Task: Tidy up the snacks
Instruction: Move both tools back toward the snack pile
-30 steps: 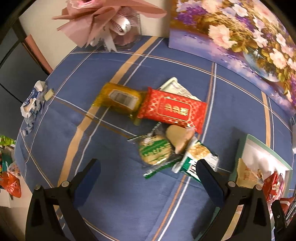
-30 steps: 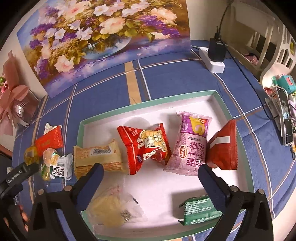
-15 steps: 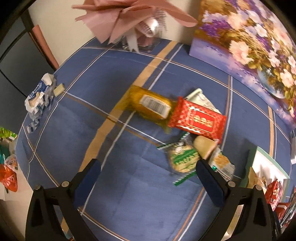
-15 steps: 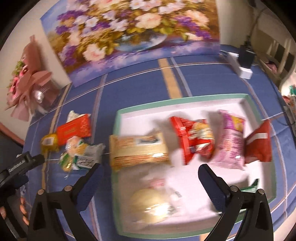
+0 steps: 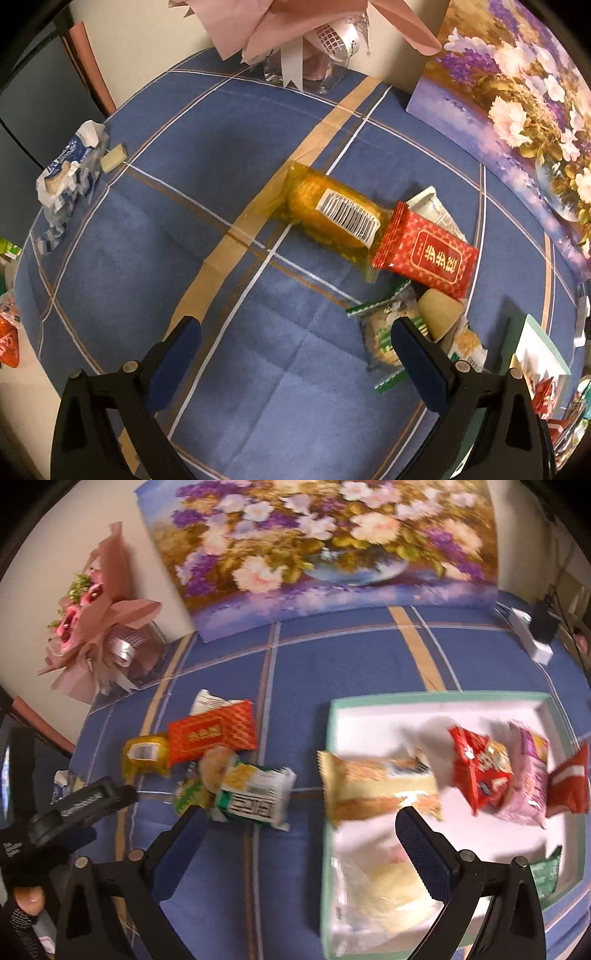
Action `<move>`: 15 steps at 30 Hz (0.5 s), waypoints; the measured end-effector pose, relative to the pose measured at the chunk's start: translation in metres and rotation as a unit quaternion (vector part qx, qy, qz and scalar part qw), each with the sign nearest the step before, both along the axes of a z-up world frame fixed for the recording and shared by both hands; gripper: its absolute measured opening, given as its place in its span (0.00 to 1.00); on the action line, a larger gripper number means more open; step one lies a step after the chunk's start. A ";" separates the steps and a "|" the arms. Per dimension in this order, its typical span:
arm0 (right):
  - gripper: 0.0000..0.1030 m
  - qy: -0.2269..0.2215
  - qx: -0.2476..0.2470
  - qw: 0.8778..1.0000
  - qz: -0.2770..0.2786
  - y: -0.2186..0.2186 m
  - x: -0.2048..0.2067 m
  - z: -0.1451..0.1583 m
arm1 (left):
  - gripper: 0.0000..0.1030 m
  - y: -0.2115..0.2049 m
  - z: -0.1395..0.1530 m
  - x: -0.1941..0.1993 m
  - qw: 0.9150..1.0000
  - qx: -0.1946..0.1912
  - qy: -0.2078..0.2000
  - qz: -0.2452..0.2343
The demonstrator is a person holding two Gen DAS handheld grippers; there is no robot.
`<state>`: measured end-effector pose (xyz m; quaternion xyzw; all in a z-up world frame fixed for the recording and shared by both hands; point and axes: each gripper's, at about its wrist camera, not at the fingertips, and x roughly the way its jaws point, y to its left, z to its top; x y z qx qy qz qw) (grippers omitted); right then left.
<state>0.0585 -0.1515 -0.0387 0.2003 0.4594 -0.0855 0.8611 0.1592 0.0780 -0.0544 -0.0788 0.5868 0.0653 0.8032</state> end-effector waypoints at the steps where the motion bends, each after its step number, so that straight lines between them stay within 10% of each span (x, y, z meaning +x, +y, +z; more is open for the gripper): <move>1: 1.00 0.000 0.000 1.000 0.004 0.003 0.004 0.001 | 0.99 -0.001 -0.001 0.002 1.000 -0.004 0.000 -0.002; 15: 0.93 0.031 0.001 0.999 0.042 0.034 0.057 -0.030 | 0.99 -0.001 -0.037 0.031 0.998 -0.046 0.032 0.023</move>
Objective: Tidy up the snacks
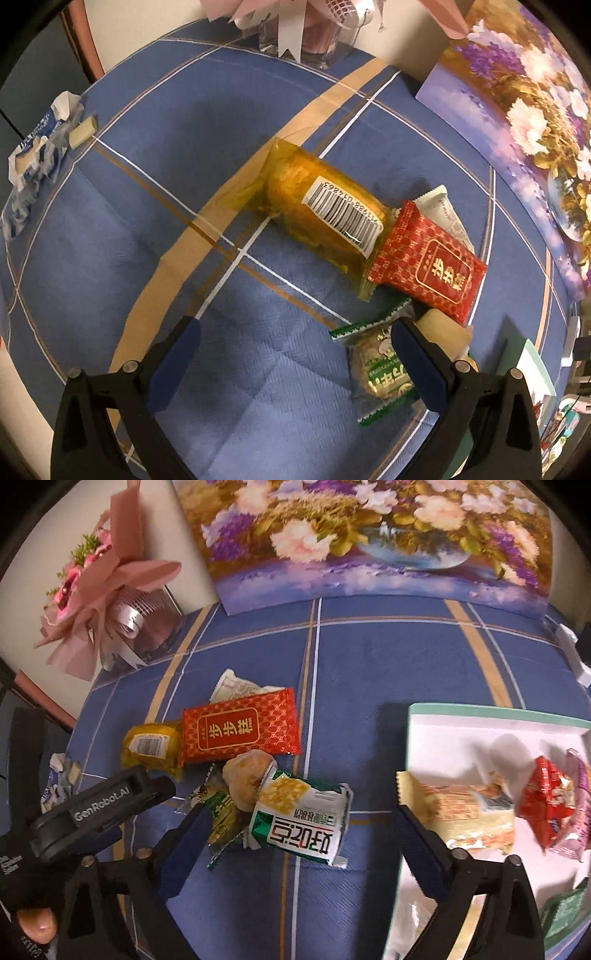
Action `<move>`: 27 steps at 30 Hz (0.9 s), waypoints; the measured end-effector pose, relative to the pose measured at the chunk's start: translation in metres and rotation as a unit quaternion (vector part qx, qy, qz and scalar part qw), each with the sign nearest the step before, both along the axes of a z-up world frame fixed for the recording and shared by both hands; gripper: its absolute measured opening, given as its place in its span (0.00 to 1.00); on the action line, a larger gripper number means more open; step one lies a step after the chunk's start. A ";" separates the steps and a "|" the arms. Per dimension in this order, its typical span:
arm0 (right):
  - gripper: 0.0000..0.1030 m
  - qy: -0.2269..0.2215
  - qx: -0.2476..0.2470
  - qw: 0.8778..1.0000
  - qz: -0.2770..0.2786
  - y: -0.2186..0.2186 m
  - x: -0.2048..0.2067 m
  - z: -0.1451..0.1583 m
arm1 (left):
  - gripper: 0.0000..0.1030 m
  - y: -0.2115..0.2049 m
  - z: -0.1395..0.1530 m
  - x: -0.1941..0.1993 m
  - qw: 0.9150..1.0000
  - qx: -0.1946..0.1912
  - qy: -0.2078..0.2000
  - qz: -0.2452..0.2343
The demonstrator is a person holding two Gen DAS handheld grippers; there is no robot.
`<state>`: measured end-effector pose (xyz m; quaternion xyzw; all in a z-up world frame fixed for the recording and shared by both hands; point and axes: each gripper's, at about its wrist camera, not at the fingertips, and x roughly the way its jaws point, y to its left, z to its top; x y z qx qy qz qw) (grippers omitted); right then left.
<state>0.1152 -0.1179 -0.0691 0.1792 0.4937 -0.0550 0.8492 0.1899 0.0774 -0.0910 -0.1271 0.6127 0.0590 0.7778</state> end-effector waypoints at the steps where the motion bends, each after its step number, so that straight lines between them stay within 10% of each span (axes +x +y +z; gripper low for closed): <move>1: 0.93 0.004 0.000 1.000 0.002 0.001 0.003 -0.004 | 0.99 0.001 -0.002 0.001 1.000 -0.002 0.001 0.002; 27: 0.79 0.035 -0.011 0.999 0.008 0.000 0.010 -0.035 | 0.99 -0.044 -0.027 0.010 0.996 -0.031 0.030 -0.073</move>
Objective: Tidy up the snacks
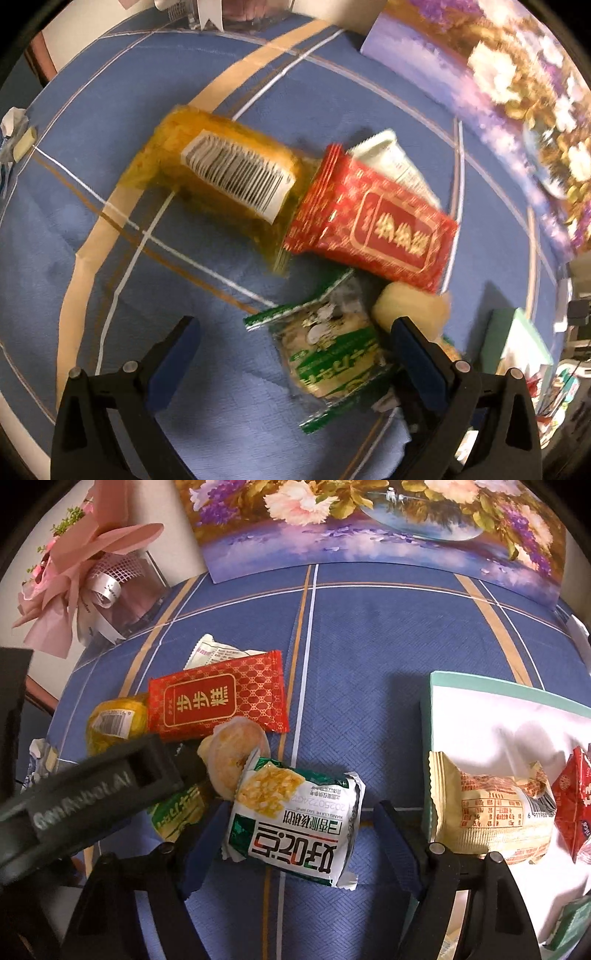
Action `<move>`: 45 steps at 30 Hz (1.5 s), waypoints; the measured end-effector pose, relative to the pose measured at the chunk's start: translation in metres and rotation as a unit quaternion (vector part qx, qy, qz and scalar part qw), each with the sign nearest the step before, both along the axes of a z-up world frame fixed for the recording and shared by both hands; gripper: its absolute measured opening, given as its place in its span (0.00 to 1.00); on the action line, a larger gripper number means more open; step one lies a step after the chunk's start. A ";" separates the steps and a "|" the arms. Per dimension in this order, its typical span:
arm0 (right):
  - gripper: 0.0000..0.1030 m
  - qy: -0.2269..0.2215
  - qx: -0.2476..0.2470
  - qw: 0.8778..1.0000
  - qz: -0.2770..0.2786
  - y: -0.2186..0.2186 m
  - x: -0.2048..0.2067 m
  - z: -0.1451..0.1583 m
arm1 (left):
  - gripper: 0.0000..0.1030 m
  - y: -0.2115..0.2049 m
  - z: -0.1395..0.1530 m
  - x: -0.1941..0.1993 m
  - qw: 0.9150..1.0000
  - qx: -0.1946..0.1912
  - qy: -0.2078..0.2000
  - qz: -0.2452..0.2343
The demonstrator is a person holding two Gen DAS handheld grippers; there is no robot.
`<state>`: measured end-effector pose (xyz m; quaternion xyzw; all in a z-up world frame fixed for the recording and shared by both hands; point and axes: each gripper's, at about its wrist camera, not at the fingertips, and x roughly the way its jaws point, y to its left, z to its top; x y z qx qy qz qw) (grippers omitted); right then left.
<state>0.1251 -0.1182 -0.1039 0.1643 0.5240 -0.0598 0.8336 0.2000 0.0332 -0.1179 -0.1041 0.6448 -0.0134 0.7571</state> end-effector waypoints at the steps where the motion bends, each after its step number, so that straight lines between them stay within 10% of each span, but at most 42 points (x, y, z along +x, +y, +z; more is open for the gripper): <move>1: 0.79 0.000 0.000 1.000 0.000 0.000 0.000 0.000 | 0.99 0.001 -0.002 -0.001 1.000 0.005 0.002 -0.001; 45: 0.76 0.009 -0.104 0.993 0.055 0.047 0.013 -0.014 | 0.99 -0.018 -0.019 -0.012 0.996 0.087 0.005 -0.001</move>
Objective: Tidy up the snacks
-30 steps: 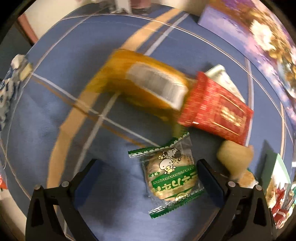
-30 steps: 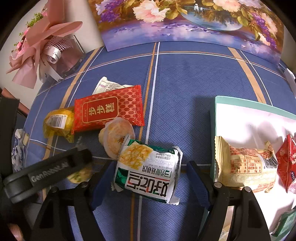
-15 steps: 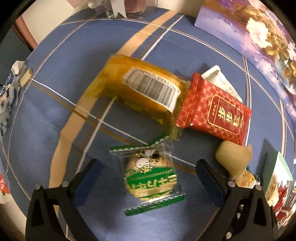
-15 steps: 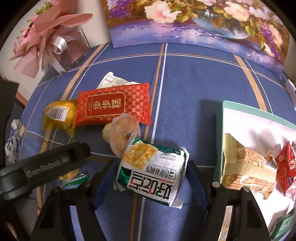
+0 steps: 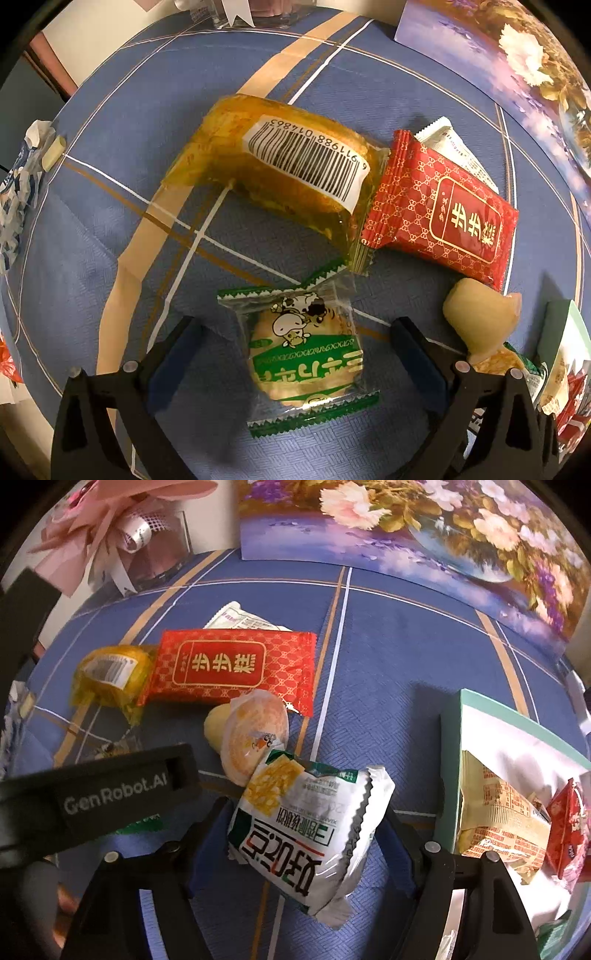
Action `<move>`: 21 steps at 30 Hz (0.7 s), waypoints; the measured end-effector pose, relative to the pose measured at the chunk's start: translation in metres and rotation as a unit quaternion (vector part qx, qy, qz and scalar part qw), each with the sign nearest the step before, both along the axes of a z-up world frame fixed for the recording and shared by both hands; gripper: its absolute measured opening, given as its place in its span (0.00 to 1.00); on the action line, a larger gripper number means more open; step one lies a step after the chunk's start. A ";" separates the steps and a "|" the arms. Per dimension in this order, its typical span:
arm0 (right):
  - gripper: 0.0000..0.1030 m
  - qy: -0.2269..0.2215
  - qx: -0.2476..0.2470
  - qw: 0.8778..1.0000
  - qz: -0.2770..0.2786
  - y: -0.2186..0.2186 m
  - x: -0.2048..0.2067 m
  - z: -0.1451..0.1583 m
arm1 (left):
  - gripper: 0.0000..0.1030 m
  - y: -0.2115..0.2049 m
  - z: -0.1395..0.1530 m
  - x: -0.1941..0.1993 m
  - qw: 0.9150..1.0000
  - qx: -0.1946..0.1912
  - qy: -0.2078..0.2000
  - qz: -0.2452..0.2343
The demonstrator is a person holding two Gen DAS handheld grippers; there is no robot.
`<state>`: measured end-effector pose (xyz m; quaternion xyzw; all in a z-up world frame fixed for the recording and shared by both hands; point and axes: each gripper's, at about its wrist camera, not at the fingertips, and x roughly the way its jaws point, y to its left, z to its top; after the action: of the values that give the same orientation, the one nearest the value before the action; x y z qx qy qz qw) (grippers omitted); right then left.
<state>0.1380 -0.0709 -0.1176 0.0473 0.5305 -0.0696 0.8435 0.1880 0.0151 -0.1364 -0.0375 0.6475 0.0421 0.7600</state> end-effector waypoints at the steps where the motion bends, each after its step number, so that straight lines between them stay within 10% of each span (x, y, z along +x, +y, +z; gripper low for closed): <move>1: 0.77 0.000 0.000 1.000 0.000 0.000 -0.001 0.000 | 0.99 0.004 0.002 0.002 1.000 0.000 0.000 0.000; 15: 0.75 0.011 -0.002 1.000 0.009 0.001 0.001 0.001 | 0.98 0.006 0.003 0.002 1.000 -0.001 0.000 -0.001; 21: 0.67 0.008 0.001 1.000 0.005 -0.004 -0.002 0.005 | 0.51 0.015 0.025 0.004 1.000 -0.003 -0.019 -0.003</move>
<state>0.1356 -0.0748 -0.1129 0.0451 0.5376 -0.0653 0.8395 0.1919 0.0297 -0.1118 -0.0392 0.6329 0.0372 0.7723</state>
